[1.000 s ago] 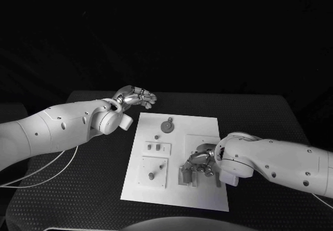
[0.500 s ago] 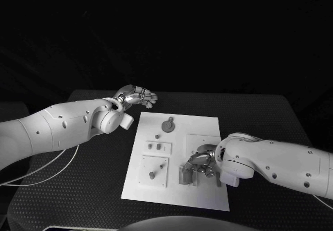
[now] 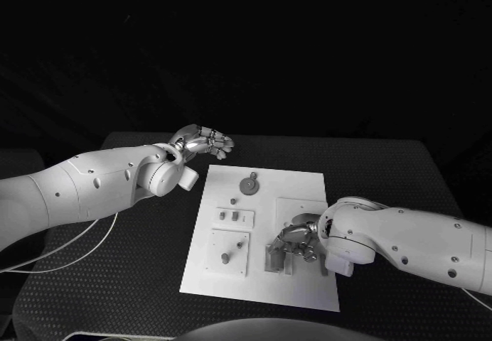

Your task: Assemble the parts on the task board

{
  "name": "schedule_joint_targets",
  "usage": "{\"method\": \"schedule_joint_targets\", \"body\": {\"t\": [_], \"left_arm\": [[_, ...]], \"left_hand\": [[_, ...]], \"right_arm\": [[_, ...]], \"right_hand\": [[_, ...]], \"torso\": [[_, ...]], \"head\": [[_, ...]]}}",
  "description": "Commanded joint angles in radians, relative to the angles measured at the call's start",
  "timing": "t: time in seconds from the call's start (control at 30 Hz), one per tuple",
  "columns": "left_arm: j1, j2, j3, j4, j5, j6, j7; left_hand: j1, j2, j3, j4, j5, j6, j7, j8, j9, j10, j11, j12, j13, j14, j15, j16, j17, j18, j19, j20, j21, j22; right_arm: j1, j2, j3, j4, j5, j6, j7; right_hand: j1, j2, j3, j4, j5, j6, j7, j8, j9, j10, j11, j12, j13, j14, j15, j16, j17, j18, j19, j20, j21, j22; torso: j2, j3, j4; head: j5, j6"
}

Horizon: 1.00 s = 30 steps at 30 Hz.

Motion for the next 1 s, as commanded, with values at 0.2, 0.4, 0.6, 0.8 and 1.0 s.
{"method": "schedule_joint_targets", "body": {"t": [0.2,0.4,0.6,0.8,1.0], "left_arm": [[0.001,0.001,0.0,0.003,0.004,0.007,0.006],[0.001,0.001,0.0,0.003,0.004,0.008,0.006],[0.001,0.001,0.0,0.002,0.004,0.006,0.007],[0.001,0.001,0.0,0.002,0.004,0.007,0.007],[0.001,0.001,0.0,-0.001,0.004,0.007,0.007]], "left_hand": [[-0.003,-0.005,0.0,0.007,-0.004,-0.007,-0.003,0.004,-0.001,-0.007,-0.001,0.0,0.001,0.004,0.0,-0.007,0.002,-0.003,0.0,0.004,-0.006,0.002],[-0.003,-0.005,0.001,0.007,-0.004,-0.007,-0.003,0.004,-0.001,-0.007,-0.001,0.0,0.001,0.004,0.0,-0.007,0.003,-0.003,0.0,0.004,-0.006,0.002],[-0.003,-0.005,0.001,0.007,-0.004,-0.007,-0.003,0.004,-0.002,-0.008,-0.001,0.0,0.001,0.004,0.0,-0.008,0.003,-0.003,0.0,0.004,-0.006,0.002],[-0.002,-0.005,0.001,0.007,-0.004,-0.007,-0.003,0.004,-0.002,-0.008,-0.001,0.0,0.001,0.004,0.0,-0.008,0.004,-0.003,0.0,0.004,-0.007,0.002],[-0.002,-0.005,0.001,0.007,-0.004,-0.007,-0.003,0.004,-0.002,-0.008,-0.001,0.0,0.001,0.004,0.0,-0.009,0.004,-0.003,0.0,0.004,-0.007,0.003]], "right_arm": [[-0.003,0.005,0.0,0.003,-0.025,0.036,0.006],[-0.004,0.004,0.0,0.003,-0.043,0.039,0.005],[-0.004,0.003,0.0,0.004,-0.049,0.043,0.005],[-0.005,0.0,0.0,0.005,-0.057,0.033,0.006],[-0.005,-0.017,0.0,0.017,-0.065,0.018,0.023]], "right_hand": [[-0.027,-0.045,-0.03,0.006,-0.002,-0.007,0.003,-0.007,0.0,-0.006,0.001,-0.008,0.007,-0.009,-0.009,-0.014,-0.005,0.07,-0.01,-0.006,0.004,-0.002],[-0.021,-0.046,-0.046,-0.009,-0.002,-0.012,0.004,-0.008,0.002,-0.011,0.002,-0.011,0.012,-0.015,-0.009,-0.021,-0.007,0.07,-0.014,-0.009,0.004,-0.002],[-0.002,-0.039,-0.048,-0.021,-0.002,-0.013,0.004,-0.008,0.004,-0.011,0.002,-0.011,0.015,-0.015,-0.008,-0.023,-0.004,0.07,-0.015,-0.011,0.004,-0.002],[-0.006,-0.043,-0.056,-0.018,-0.002,-0.014,0.005,-0.009,0.005,-0.012,0.003,-0.013,0.017,-0.018,-0.008,-0.027,-0.006,0.07,-0.017,-0.01,0.003,-0.003],[-0.012,-0.051,-0.062,-0.013,-0.002,-0.015,0.005,-0.009,0.005,-0.013,0.003,-0.014,0.018,-0.018,-0.007,-0.03,-0.005,0.07,-0.018,-0.01,0.002,-0.004]], "torso": [[0.0,-0.0003,0.0003],[0.0,-0.0005,-0.0008],[0.0,-0.0003,0.0],[0.0,-0.0004,-0.0002],[0.0,0.0006,0.0002]], "head": [[0.0,-0.001],[0.002,-0.003],[0.002,-0.004],[0.002,-0.004],[0.002,-0.002]]}}
